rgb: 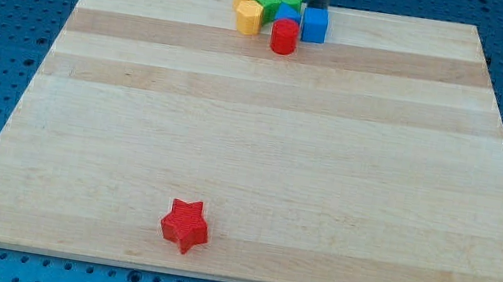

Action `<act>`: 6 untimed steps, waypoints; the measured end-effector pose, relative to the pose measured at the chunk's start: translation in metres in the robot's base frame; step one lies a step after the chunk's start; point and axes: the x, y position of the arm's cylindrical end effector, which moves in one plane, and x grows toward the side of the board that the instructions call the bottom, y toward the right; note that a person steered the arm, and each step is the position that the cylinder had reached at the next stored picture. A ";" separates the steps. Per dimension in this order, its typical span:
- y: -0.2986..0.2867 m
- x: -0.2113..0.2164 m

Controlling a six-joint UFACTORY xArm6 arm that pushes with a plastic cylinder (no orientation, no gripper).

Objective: Nudge the green circle along with group of blocks a bit left and down

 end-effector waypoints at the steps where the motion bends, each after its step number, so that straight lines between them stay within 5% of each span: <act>1: -0.003 0.016; 4: 0.019 -0.001; 6: -0.056 0.006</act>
